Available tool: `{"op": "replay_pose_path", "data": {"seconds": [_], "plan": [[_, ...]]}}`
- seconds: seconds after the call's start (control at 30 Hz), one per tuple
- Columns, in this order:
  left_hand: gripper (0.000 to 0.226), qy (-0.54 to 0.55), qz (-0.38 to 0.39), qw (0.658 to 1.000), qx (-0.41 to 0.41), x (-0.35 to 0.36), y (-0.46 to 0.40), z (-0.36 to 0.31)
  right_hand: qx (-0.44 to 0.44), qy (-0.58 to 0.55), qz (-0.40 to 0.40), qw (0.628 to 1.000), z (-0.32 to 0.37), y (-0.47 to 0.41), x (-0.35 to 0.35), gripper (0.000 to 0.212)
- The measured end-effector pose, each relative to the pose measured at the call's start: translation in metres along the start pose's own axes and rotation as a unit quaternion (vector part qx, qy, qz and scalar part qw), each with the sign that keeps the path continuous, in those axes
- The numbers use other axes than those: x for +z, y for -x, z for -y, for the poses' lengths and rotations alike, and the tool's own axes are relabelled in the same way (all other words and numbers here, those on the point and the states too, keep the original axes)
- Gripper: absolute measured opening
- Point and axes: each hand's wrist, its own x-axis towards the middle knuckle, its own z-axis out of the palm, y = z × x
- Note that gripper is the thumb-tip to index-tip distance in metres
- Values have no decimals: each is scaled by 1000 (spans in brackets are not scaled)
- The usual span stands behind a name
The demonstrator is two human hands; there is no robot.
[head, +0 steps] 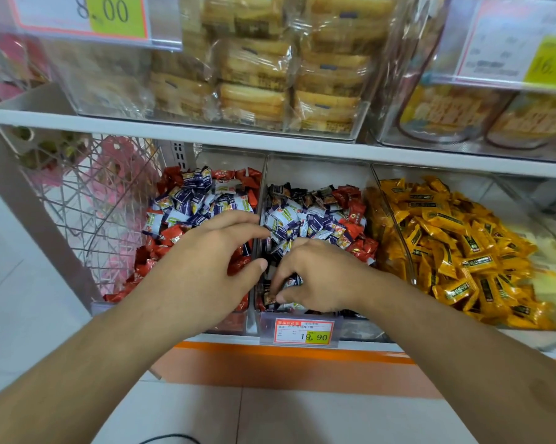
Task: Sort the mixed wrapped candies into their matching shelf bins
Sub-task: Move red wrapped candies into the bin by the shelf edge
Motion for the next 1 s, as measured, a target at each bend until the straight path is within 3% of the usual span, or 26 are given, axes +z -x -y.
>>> {"op": "replay_pose_path", "data": {"seconds": [0.13, 0.47, 0.67, 0.83, 1.0], "plan": [[40, 0, 0, 1000, 0, 0, 1, 0, 12, -66, -7, 998, 2, -3, 3, 21], [41, -7, -2, 1000, -6, 1, 1, -1, 76, -35, 8, 996, 12, -16, 12, 11], [38, 0, 1, 1000, -11, 2, 2, -3, 139, -29, -24, 990, 19, -25, 23, 25], [37, 7, 0, 1000, -9, 2, 2, -3, 156, -13, -48, 986, 20, -27, 29, 12], [37, 9, -3, 1000, -7, 2, 2, -4, 146, -48, -36, 987, 22, -24, 26, 13]]}}
